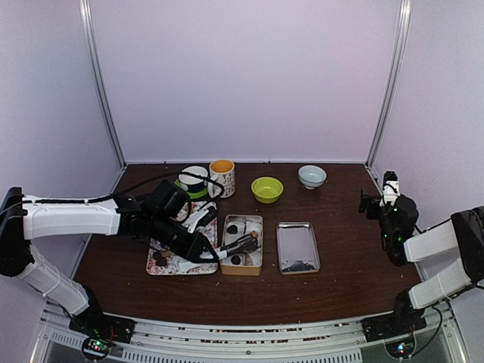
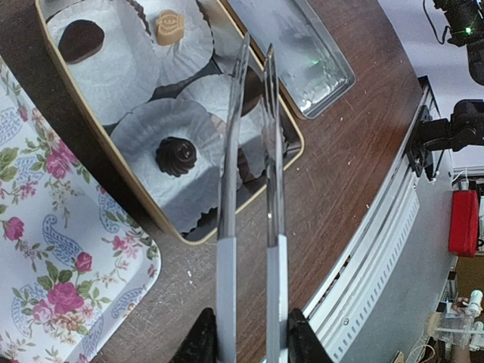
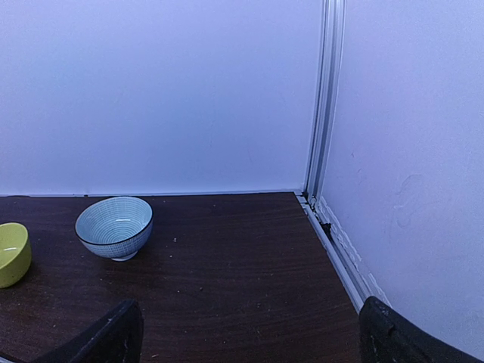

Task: Pack the chocolate

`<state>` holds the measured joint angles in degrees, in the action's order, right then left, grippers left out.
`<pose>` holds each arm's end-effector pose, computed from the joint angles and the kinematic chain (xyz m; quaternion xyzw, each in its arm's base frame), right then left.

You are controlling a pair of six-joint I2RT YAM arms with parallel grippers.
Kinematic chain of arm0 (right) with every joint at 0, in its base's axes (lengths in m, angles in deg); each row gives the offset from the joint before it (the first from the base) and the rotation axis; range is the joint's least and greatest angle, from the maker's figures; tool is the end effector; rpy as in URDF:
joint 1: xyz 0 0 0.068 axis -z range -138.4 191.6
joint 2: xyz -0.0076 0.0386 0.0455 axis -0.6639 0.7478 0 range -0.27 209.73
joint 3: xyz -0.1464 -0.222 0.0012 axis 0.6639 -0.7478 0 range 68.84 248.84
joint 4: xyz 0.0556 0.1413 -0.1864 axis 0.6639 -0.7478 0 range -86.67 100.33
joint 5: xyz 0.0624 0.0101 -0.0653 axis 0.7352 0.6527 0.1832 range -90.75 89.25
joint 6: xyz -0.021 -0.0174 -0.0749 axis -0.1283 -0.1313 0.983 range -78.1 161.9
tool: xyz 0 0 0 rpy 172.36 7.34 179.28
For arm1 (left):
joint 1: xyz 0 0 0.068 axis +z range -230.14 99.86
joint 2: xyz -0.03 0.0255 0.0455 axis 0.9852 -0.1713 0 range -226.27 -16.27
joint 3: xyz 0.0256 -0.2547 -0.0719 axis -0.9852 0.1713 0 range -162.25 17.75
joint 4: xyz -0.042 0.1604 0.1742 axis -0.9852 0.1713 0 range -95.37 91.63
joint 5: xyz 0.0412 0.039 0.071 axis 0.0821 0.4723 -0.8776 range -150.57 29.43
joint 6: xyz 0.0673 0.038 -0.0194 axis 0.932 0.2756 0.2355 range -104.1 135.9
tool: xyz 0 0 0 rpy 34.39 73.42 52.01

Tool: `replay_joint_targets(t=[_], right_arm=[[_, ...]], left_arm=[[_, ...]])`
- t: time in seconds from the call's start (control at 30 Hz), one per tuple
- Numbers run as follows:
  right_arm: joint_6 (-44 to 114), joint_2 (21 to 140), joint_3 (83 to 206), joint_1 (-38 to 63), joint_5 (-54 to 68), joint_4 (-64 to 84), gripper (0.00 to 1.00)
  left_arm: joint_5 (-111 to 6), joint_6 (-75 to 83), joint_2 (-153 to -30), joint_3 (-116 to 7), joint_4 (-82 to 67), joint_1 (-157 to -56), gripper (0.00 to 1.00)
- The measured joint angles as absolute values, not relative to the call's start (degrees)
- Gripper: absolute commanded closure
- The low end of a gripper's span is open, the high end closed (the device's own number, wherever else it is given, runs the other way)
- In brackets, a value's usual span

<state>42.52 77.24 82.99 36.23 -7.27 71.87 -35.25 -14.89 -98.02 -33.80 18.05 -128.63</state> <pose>0.2595 0.0166 0.1879 0.0020 0.7182 -0.0121 0.6957 0.1677 -0.2339 0.1981 0.2103 0.9054 -0.3546 0.1016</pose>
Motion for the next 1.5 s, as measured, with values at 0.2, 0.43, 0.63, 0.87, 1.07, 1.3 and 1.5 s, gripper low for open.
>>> replay_joint_targets(t=[0.2, 0.43, 0.63, 0.87, 1.07, 1.3, 1.5], right_arm=[[42.50, 77.24, 82.99, 36.23, -7.27, 71.87, 0.00], [42.50, 77.24, 82.99, 36.23, -7.27, 71.87, 0.00], [42.50, 77.24, 82.99, 36.23, -7.27, 71.87, 0.00], [42.68, 77.20, 82.99, 36.23, -7.16, 71.78, 0.00], [42.96, 74.14, 83.12, 36.23, -6.86, 68.33, 0.00], [42.87, 69.18, 84.70, 36.23, -6.68, 61.31, 0.00], [42.83, 66.47, 87.52, 35.10, -5.89, 53.95, 0.00]], left_arm=[[-35.06, -15.55, -98.35, -32.94, 17.00, -128.63, 0.79], [-34.81, -15.94, -98.46, -32.33, 16.89, -128.65, 0.76], [-34.81, -16.14, -98.46, -32.20, 16.89, -129.13, 0.73], [-34.90, -16.40, -98.44, -31.59, 16.47, -129.28, 0.67], [-34.99, -16.42, -98.39, -30.95, 16.38, -129.28, 0.64], [-36.13, -16.40, -97.28, -30.95, 16.21, -129.28, 0.64], [-37.90, -16.40, -94.39, -30.65, 16.17, -129.28, 0.65]])
